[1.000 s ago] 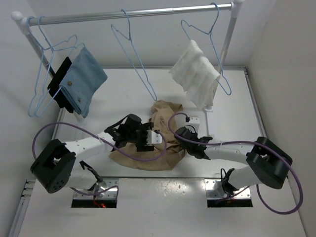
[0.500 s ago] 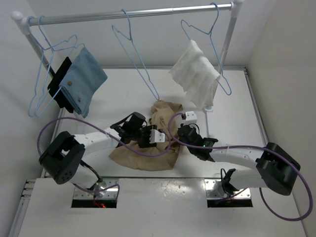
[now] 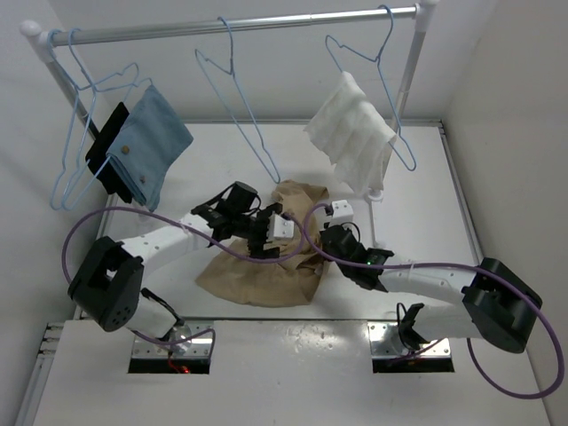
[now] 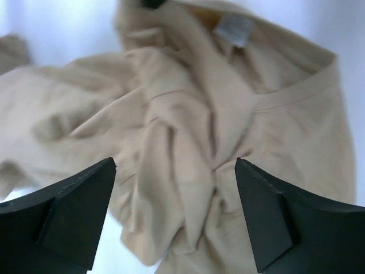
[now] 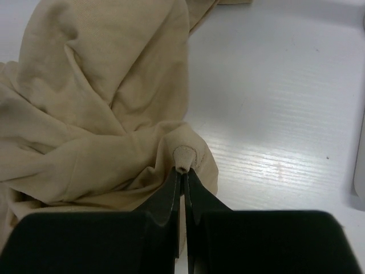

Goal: Place the t-shirt on the hanger
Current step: Move the tshirt to the center of the board

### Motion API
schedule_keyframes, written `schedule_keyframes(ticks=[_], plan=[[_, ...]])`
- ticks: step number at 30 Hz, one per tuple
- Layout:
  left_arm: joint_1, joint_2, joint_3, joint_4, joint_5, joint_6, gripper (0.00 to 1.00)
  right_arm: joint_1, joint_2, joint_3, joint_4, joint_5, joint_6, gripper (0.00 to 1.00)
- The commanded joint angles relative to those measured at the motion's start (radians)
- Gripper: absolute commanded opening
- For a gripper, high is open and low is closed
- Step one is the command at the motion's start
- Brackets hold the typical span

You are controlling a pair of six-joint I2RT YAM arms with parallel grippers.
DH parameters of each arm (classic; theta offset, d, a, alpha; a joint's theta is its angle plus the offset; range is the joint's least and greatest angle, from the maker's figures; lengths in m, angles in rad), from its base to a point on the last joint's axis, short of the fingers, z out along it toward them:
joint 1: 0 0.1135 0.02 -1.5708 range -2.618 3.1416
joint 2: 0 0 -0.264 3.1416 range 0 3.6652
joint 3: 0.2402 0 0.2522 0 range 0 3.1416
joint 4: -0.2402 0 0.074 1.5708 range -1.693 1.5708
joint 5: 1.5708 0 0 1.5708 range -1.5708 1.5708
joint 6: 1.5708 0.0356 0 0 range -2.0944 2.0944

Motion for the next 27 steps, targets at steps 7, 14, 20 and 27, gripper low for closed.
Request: schedule_keyframes(ticks=[7,14,20,27], plan=[[-0.02,0.015,-0.047,0.13,-0.048,-0.017,0.67,-0.006,-0.021,-0.002,0.048,-0.002,-0.018,0.0],[-0.049,0.045,-0.127,0.165,-0.165,0.025,0.52,-0.006,-0.032,-0.02,0.039,0.009,-0.009,0.0],[-0.049,0.026,-0.138,0.228,-0.258,-0.012,0.0,-0.006,0.003,-0.009,0.058,0.019,-0.041,0.0],[0.024,-0.1,-0.087,0.121,-0.428,-0.118,0.0,-0.006,0.025,-0.009,0.252,0.01,-0.15,0.0]])
